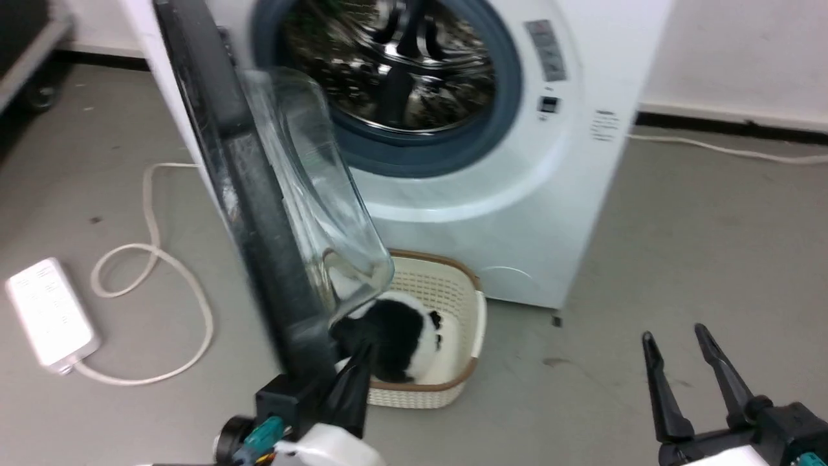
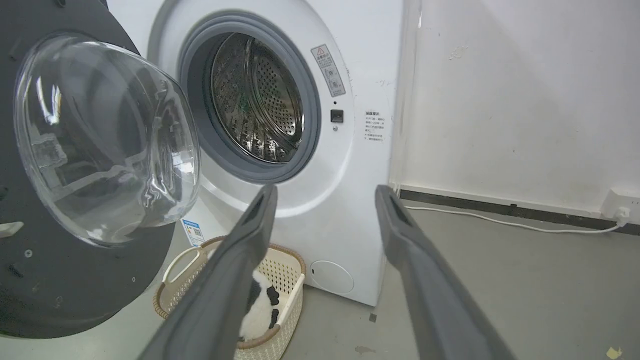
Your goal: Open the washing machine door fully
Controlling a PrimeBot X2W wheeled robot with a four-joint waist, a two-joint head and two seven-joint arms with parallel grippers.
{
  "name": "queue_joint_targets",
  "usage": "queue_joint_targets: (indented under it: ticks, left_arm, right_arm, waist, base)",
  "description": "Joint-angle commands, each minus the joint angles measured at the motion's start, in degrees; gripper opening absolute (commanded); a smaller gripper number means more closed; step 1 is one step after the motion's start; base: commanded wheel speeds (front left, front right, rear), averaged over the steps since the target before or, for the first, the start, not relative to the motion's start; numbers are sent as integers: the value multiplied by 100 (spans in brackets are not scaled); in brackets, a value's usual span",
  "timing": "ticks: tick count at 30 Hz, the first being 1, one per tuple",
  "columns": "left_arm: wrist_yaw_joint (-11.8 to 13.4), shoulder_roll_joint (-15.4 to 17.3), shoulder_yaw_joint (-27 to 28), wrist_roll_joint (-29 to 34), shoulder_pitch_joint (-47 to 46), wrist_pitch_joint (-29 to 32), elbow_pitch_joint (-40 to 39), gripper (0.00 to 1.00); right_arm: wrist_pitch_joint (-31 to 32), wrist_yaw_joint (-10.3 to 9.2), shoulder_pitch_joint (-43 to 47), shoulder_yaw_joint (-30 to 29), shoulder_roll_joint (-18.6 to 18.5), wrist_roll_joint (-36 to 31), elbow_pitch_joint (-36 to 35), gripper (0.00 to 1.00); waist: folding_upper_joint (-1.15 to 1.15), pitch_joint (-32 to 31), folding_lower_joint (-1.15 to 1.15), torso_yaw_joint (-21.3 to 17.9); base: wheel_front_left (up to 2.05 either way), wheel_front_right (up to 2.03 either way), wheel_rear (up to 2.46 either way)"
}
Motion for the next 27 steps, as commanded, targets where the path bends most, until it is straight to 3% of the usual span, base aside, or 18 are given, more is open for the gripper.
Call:
queue_joint_targets:
  ticks: [1,8,12,18,19,27]
  left_arm:
    - [111,176,185,-65,165,17,59,0]
    - [234,356,425,-144,201,123,-44,0]
    - [342,537,804,-272,118,91,-19,0]
    - [432,901,1474,-550,-64,42,69,0]
    - [424,1148,1843,-711,-158,1,168,0]
    - [245,1775,2678,-1230,-662,-40,829,0]
  right_arm:
    - [-26,-5,117,-23,18,44,25,100]
    - [-26,-5,153,67,18,-8,41,100]
    - [-26,-5,78,156,18,-83,39,100]
    - [-26,-5,-39,255,18,-204,0,100]
    - [-26,-5,-88,282,18,-296,-11,100]
    - [-26,-5,-313,211,18,-613,-101,100]
  waist:
    - [0,-142,0,399]
    - [0,-192,0,1223]
    - [0,-91,0,1474]
    - [0,302,0,1513]
    - [0,578,0,1435]
    - [0,1282,0,1198]
  base:
    - [0,0,0]
    - [0,0,0]
    - [0,0,0]
    - [0,0,0]
    - [0,0,0]
    - [0,0,0]
